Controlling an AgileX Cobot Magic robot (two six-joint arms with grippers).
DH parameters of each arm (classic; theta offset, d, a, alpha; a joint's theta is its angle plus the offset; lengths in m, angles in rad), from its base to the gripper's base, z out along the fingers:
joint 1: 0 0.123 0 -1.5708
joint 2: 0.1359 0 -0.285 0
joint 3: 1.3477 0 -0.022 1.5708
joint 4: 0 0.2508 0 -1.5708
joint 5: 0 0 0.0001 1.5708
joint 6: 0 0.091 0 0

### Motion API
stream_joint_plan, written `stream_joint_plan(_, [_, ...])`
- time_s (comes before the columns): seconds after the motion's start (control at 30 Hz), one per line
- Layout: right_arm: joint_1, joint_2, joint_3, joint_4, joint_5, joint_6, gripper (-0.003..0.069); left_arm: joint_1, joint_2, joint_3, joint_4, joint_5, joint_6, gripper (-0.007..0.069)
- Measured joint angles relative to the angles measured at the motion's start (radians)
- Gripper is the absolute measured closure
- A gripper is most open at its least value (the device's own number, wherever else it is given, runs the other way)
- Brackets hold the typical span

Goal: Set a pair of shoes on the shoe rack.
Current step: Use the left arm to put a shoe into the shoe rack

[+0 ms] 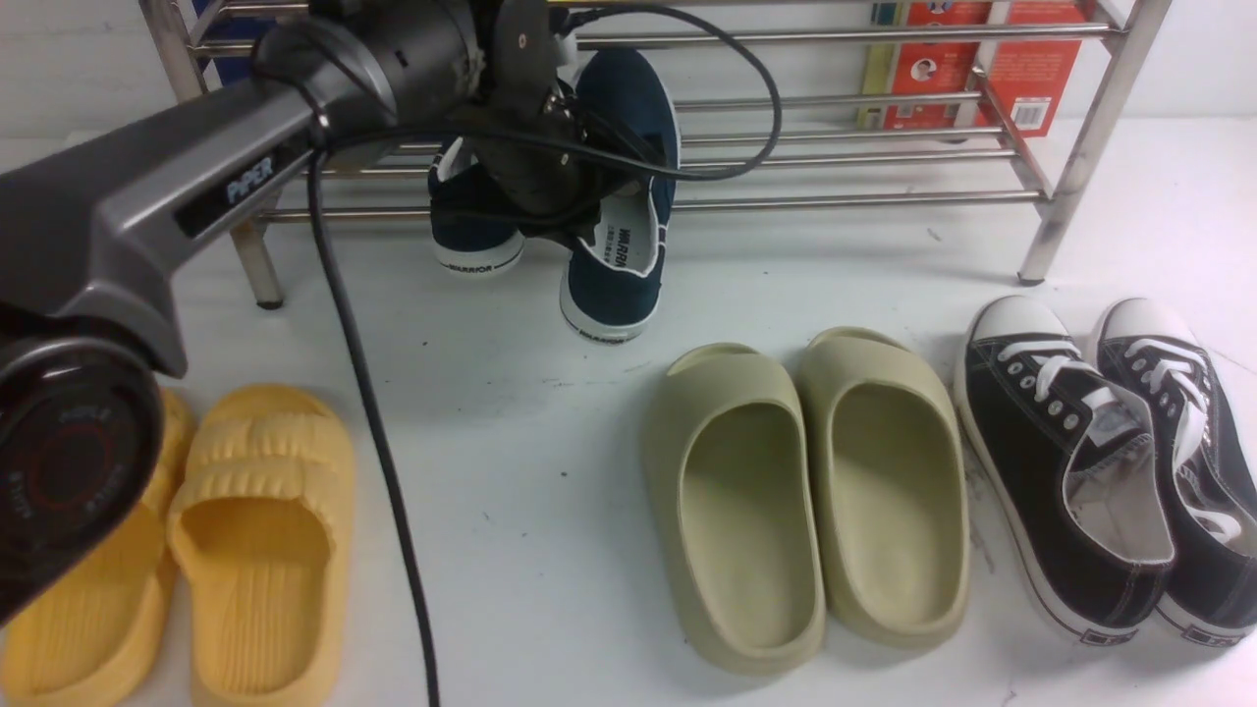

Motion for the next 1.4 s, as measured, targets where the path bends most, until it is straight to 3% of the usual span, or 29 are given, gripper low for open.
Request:
stream_joint_plan(0.43, [0.0,0.0,0.0,0.0,0.0,0.0,0.0412,0.056,0.134,-0.171,-0.007,0.001,0.002,0.0622])
stream_joint_plan(0.97, [0.0,0.0,0.0,0.0,0.0,0.0,0.0412,0.061,0.14,-0.191,0.018,-0.139,-0.001,0.0622])
stream_joint_plan(1.4, [0.0,0.0,0.0,0.0,0.0,0.0,0.0412,0.061,0.141,-0.191,0.0,-0.13,-0.001,0.0602])
